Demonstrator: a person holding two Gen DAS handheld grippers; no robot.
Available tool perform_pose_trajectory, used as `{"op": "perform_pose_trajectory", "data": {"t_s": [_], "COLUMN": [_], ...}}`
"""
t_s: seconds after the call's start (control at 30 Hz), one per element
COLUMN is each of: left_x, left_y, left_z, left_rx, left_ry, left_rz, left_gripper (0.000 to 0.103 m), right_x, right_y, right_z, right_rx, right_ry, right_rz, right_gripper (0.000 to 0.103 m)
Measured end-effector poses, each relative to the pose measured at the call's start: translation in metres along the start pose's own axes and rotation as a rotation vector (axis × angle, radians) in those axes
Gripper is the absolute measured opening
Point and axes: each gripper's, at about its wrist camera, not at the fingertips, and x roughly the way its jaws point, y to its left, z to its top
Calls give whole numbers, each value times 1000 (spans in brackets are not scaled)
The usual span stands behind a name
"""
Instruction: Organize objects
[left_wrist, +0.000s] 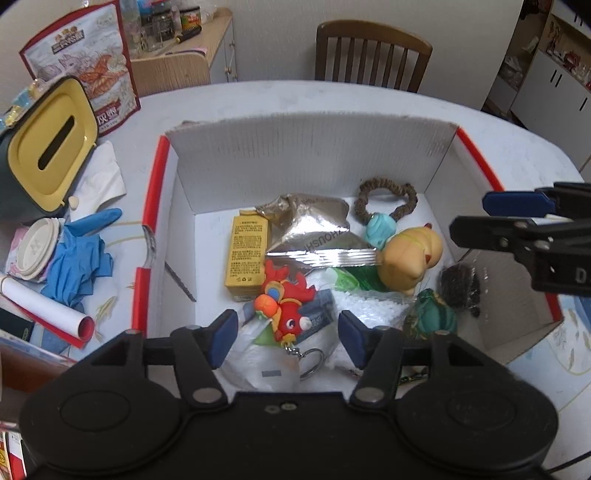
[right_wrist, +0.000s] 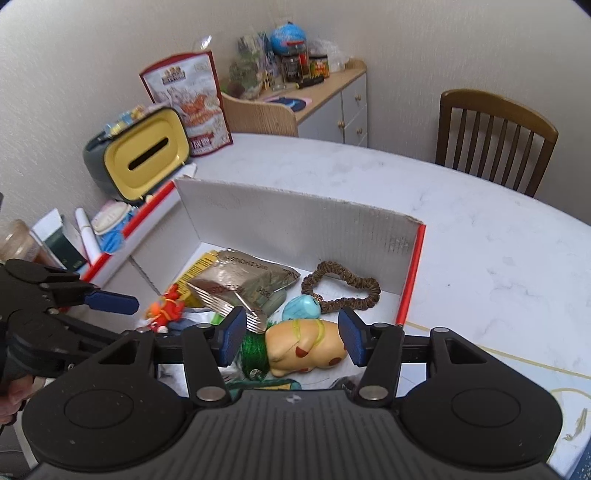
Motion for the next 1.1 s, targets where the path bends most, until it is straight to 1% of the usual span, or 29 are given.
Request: {"op": "perform_pose_trajectory", "data": {"t_s": [0.1, 0.17, 0.23, 0.43, 0.47, 0.53, 0.63, 0.8, 0.87, 0.93, 1.0, 1.1], "left_x": [-11, -19, -27, -54, -59, -67, -76, -88, -92, -96, -100, -105], "left_y": [-2, -4, -6, -10, -11, -14, -16, -17, -17, -18, -18, -19], "left_z": [-2, -3, -4, -9, -10, -11, -14, -18, -20, -21, -23, -25], "left_rx": [-3, -1, -1, 4, 6, 12, 16, 9, 8, 5, 2, -1], "left_ry": [-26, -44, -64, -136, -148, -173, -204, -230, -241, -252, -262, -274], "left_rz": [-2, -1, -3, 0, 1, 12, 23, 23, 24, 25, 23, 20], "left_gripper": [63, 64, 65, 75, 75, 80, 83, 87, 90, 95, 96, 98], "right_x": [-15, -25, -35, -63, -67, -76, -87, -101, -106, -112, -117, -124], "right_y": [3, 5, 8, 20, 21, 24, 27, 28, 28, 28, 28, 28], "right_z": [-3, -4, -5, -8, -9, -11, -15, -24, -28, -31, -35, -39], "right_rx": [4, 5, 6, -15, -19, -22, -27, -22, -21, -20, -20, -14], "right_ry": [-25, -43, -65, -120, -127, -142, -163, -181, -191, -203, -215, -228], "right_rz": [10, 15, 24, 36, 38, 41, 40, 34, 19, 9, 3, 3], "right_gripper": [55, 57, 64, 64, 65, 69, 69, 74, 77, 80, 82, 83]}}
